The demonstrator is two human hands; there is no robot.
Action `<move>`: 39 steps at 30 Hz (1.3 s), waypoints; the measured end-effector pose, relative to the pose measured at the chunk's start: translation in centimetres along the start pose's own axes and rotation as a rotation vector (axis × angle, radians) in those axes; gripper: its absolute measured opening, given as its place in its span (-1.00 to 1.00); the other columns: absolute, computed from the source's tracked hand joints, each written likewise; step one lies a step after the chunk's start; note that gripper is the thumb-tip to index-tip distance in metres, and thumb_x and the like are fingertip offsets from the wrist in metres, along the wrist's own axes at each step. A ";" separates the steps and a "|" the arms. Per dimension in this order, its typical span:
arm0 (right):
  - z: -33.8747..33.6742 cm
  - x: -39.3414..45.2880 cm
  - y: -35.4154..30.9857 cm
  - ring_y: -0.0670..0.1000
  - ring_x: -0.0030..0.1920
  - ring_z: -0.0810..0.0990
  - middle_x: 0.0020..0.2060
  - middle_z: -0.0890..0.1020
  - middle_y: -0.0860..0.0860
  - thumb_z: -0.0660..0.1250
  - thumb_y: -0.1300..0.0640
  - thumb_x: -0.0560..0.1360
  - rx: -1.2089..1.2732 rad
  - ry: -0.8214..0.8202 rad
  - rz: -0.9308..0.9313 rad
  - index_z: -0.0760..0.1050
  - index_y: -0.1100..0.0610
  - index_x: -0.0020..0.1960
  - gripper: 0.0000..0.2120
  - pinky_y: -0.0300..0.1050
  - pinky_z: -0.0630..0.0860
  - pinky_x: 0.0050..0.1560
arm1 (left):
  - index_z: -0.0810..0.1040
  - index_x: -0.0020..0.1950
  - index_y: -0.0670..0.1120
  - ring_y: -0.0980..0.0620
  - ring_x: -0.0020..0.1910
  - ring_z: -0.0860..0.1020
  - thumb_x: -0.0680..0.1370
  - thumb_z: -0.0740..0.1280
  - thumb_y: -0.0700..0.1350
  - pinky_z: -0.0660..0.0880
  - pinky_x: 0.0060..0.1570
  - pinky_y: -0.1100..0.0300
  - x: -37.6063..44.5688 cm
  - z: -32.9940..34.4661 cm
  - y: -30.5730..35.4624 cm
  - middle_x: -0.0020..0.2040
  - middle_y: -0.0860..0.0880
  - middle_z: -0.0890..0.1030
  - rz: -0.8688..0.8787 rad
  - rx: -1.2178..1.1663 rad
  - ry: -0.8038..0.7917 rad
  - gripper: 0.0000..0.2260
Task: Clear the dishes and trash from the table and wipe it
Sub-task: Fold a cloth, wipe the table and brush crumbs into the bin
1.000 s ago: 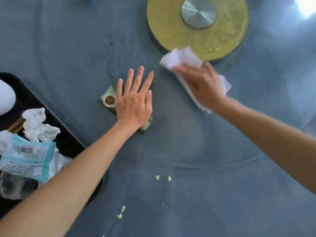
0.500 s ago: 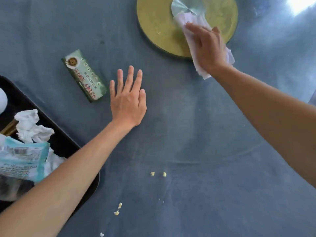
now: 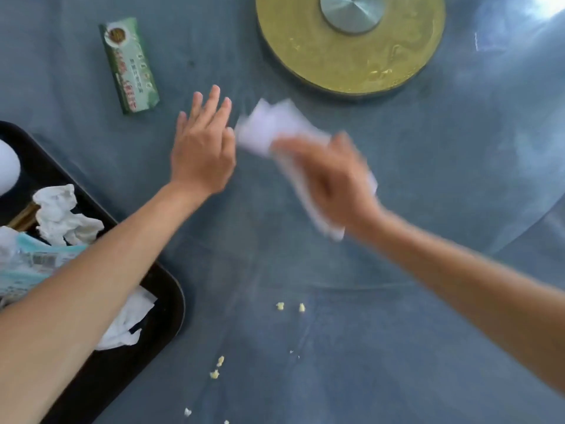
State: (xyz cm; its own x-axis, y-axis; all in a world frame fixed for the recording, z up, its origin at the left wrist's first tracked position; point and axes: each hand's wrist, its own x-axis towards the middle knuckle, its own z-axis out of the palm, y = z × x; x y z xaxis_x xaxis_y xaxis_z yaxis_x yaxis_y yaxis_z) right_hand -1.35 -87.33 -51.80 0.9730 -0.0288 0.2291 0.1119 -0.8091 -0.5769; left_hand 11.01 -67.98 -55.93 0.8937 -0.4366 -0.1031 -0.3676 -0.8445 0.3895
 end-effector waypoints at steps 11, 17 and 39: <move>2.8 -2.6 2.4 0.10 -0.21 0.47 0.24 0.68 -0.11 0.30 0.23 0.63 -0.105 -0.044 -0.091 0.63 -0.11 0.33 -0.63 -0.03 0.52 -0.23 | 0.11 0.66 0.11 -0.01 0.66 -0.02 0.68 -0.01 -0.04 -0.08 0.59 -0.12 0.4 1.4 -0.4 0.67 0.10 0.09 0.017 0.118 0.023 -0.49; 2.9 -9.7 -3.1 0.13 -0.24 0.50 0.22 0.69 -0.12 0.28 0.42 0.53 0.133 -0.228 -0.239 0.66 0.01 0.28 -0.54 0.01 0.48 -0.18 | 0.09 0.66 0.04 -0.12 0.66 -0.07 0.68 -0.01 -0.06 -0.10 0.58 -0.23 2.5 -0.7 -2.2 0.68 0.00 0.03 0.017 0.145 -0.017 -0.48; -0.8 -7.6 0.2 0.12 -0.17 0.59 0.07 0.72 -0.02 0.26 0.23 0.63 0.112 -0.143 -0.101 0.64 -0.09 0.30 -0.64 0.00 0.47 -0.12 | 0.03 0.65 0.18 -0.10 0.66 -0.08 0.70 -0.05 0.00 -0.11 0.57 -0.22 -0.5 0.8 -0.6 0.69 0.05 -0.02 0.065 0.179 -0.051 -0.51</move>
State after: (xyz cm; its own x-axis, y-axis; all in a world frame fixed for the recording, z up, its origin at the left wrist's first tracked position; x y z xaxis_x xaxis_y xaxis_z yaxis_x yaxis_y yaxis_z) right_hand -8.86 -87.71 -53.06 0.9735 0.1391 0.1816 0.2245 -0.7329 -0.6422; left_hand 10.62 -67.49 -56.84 0.8543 -0.5031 -0.1307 -0.4678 -0.8538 0.2284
